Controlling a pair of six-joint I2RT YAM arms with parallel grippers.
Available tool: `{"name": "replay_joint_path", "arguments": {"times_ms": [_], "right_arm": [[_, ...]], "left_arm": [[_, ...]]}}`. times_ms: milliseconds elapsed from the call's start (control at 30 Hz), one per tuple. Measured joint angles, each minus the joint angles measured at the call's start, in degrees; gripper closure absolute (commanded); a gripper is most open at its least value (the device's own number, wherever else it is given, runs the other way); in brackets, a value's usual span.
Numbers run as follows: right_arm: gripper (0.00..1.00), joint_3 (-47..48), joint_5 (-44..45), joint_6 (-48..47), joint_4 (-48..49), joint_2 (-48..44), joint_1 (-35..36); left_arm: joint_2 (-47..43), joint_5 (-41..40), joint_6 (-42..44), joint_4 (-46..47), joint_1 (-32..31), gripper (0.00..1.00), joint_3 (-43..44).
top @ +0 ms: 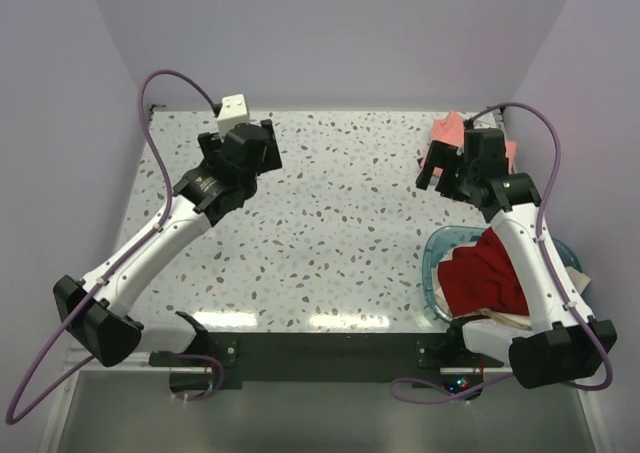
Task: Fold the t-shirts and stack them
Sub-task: Grab the tshirt from the pile
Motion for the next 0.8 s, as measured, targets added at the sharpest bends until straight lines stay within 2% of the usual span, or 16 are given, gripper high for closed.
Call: {"name": "replay_joint_path", "arguments": {"times_ms": [133,267,433,633,733,800], "right_arm": [[0.01,-0.46,4.46,2.14,-1.66,-0.24,0.0],[0.01,-0.57,10.54,5.33,-4.96,-1.14,0.0],[0.01,-1.62,17.92,11.37,-12.17,-2.47,-0.26],[0.01,-6.29,23.96,17.29,-22.12,1.79,-0.68],[0.04,-9.64,25.24,18.82,-24.79,2.86,-1.38],[0.09,-11.26,25.73,19.17,-25.53,2.86,-2.6]], "left_arm": [[2.91,-1.84,2.03,-1.22,0.0,0.0,0.79],[4.87,0.68,5.88,-0.02,0.0,0.0,0.9],[5.01,9.62,11.37,5.03,0.11,0.0,0.59],[5.14,20.92,13.44,9.09,1.97,0.0,0.81],[5.9,24.33,13.4,10.03,3.1,0.0,1.6],[6.34,25.49,13.27,10.38,3.54,0.0,1.68]]}}
